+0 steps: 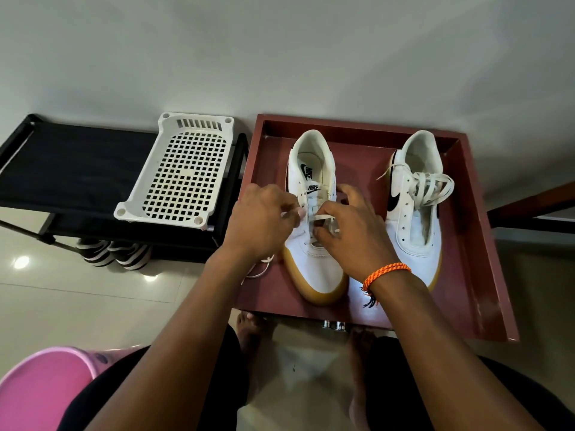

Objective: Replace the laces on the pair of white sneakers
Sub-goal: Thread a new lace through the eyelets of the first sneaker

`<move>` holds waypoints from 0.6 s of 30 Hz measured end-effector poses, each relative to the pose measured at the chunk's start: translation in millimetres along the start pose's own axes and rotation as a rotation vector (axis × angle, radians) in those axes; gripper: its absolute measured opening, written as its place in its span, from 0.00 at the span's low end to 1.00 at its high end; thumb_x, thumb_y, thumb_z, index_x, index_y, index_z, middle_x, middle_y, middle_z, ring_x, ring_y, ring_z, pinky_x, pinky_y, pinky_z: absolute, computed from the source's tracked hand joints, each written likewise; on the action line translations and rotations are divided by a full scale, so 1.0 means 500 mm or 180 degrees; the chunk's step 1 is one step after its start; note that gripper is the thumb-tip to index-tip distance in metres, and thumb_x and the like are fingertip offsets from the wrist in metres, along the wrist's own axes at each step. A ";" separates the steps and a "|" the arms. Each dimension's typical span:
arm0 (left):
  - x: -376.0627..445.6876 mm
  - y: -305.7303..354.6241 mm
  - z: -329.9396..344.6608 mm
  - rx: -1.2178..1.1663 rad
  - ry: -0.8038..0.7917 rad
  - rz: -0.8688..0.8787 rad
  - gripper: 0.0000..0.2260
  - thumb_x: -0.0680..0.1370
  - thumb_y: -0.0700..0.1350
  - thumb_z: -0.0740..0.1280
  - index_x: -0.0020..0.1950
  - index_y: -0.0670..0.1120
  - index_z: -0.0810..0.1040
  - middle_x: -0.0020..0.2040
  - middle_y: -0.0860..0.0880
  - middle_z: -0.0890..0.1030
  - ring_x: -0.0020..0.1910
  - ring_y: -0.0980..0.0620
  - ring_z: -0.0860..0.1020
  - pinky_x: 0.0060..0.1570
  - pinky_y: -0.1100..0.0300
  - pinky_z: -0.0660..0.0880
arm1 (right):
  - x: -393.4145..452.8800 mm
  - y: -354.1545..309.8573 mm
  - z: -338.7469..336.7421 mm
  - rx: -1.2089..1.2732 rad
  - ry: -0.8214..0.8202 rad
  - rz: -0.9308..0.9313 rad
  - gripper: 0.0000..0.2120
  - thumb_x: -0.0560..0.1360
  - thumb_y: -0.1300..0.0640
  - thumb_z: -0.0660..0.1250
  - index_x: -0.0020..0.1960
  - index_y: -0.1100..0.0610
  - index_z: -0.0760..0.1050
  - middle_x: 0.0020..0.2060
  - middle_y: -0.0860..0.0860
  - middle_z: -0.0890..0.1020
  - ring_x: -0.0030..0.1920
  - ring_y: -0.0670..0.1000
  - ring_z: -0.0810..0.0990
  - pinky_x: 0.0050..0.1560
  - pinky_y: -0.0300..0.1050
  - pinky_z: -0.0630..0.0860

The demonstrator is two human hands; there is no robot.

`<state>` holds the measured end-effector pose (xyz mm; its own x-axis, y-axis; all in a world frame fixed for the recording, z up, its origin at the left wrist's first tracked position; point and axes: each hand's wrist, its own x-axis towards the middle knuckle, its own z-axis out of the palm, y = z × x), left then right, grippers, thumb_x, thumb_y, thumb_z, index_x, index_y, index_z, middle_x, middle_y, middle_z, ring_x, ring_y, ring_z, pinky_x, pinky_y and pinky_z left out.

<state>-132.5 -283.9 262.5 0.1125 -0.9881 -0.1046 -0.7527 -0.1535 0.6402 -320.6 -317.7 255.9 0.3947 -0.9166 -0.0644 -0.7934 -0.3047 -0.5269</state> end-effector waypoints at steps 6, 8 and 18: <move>-0.006 0.031 -0.045 -0.2344 0.0007 -0.0230 0.14 0.86 0.42 0.66 0.42 0.40 0.80 0.47 0.40 0.86 0.43 0.50 0.80 0.49 0.57 0.77 | 0.004 0.005 0.007 0.0019 0.0068 0.0025 0.08 0.73 0.52 0.77 0.51 0.47 0.81 0.73 0.48 0.70 0.70 0.56 0.73 0.61 0.60 0.77; -0.008 0.036 -0.051 -0.2864 -0.0036 -0.0305 0.13 0.87 0.43 0.65 0.43 0.40 0.79 0.54 0.38 0.86 0.50 0.44 0.85 0.56 0.49 0.82 | 0.005 0.007 0.008 0.0040 0.0089 0.0027 0.07 0.73 0.53 0.77 0.50 0.47 0.81 0.72 0.48 0.71 0.69 0.56 0.74 0.60 0.59 0.78; -0.009 0.031 -0.060 -0.3695 -0.0036 -0.0507 0.13 0.87 0.44 0.64 0.45 0.39 0.77 0.52 0.40 0.86 0.56 0.36 0.86 0.60 0.39 0.82 | 0.000 -0.001 0.002 0.0107 0.0229 -0.0017 0.10 0.72 0.57 0.79 0.49 0.48 0.81 0.79 0.50 0.65 0.75 0.57 0.66 0.66 0.56 0.74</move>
<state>-125.2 -282.1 295.6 0.1417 -0.9580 -0.2493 0.3139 -0.1953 0.9292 -319.8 -317.4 255.3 0.3637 -0.9315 -0.0011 -0.7749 -0.3018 -0.5554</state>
